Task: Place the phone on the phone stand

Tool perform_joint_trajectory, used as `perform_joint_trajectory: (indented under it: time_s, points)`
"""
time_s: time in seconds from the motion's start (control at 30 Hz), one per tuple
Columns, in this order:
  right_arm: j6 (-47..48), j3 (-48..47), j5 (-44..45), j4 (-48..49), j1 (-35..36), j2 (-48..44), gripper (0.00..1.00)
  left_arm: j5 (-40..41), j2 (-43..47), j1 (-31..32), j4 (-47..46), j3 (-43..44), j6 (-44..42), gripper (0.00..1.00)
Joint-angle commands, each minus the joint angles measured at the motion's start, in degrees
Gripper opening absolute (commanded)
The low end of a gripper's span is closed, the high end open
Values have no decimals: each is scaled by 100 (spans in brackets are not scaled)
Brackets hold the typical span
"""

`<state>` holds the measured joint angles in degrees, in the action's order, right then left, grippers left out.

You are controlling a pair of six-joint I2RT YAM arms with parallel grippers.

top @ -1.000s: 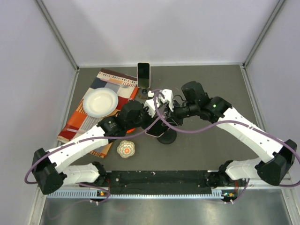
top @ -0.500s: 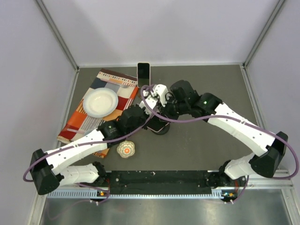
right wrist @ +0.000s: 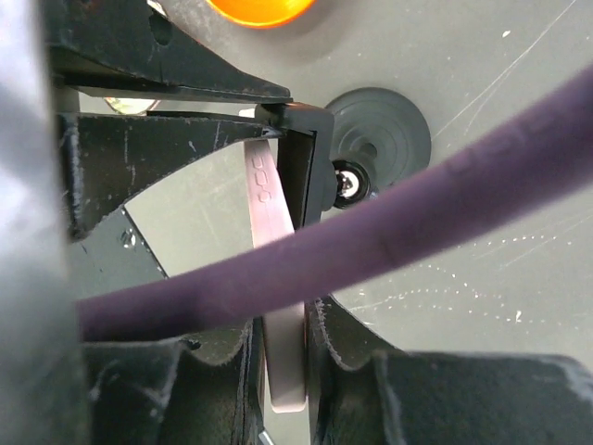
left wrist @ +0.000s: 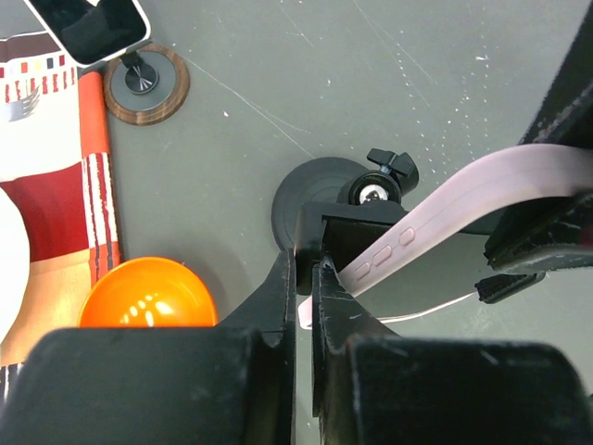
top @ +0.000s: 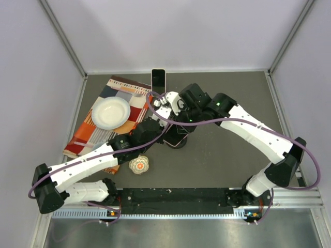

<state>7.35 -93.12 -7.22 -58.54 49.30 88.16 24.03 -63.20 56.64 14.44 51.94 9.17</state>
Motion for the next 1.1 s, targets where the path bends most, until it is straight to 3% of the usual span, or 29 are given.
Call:
perform_joint_trajectory:
  time_s: [0.0, 0.27, 0.53, 0.7, 1.07]
  points:
    - [-867, 40, 2982, -2188, -746, 589, 0, 287, 940, 330, -249, 466, -1278, 0]
    - [-964, 681, 2691, -1222, -738, -157, 0, 866, 1293, 312, -810, -78, -935, 0]
    - [-964, 848, 3464, -1528, -720, -27, 0, 876, 1117, 312, -680, 113, -864, 0]
    - [-947, 313, 3850, -1774, -395, 192, 0, 647, 450, 339, 524, 957, -962, 0]
    - [-753, -872, 3974, -2020, -193, 1053, 0, -294, 99, 383, 955, 1370, -636, 0]
